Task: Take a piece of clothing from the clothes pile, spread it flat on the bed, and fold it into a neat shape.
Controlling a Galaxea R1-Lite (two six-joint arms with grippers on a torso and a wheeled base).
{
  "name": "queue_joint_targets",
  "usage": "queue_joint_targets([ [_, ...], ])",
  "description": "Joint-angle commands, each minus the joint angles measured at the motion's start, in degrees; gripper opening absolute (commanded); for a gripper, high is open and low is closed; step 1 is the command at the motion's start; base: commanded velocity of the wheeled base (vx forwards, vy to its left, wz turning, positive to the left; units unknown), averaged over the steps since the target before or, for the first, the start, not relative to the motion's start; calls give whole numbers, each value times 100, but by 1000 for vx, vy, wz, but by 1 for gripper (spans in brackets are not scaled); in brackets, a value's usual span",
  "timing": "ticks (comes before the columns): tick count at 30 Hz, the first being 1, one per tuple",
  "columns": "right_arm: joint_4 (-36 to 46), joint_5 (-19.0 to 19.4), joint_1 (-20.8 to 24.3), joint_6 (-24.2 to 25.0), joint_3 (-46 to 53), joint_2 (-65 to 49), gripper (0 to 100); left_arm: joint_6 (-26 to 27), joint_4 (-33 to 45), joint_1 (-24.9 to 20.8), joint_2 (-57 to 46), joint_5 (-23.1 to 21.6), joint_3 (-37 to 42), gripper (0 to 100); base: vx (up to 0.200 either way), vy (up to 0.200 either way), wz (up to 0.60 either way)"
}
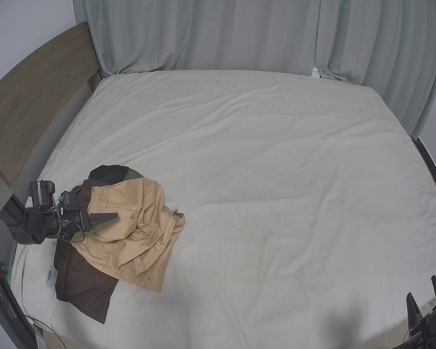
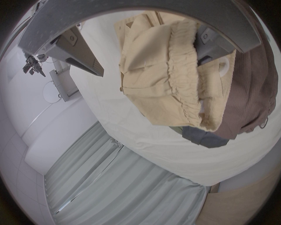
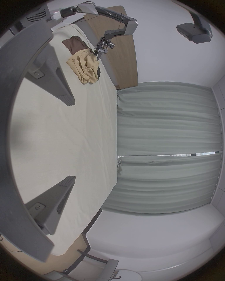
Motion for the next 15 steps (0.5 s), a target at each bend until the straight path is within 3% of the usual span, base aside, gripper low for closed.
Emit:
queue_joint_targets([
  [1,-9,2,2,-1,101,-93,100,-46,-271,-52,238,27,-19,100,0,0,0],
  [9,-1,2,2,-1,101,-93,100,-72,-359,-43,299,71,-36,100,0,0,0],
  [10,-1,2,2,-1,101,-93,100,-72,-359,-43,299,71,-45,0,0,0,0],
  [15,-1,2,2,-1,101,-93,100,-116,-368,-43,299,62,-124,0,0,0,0],
])
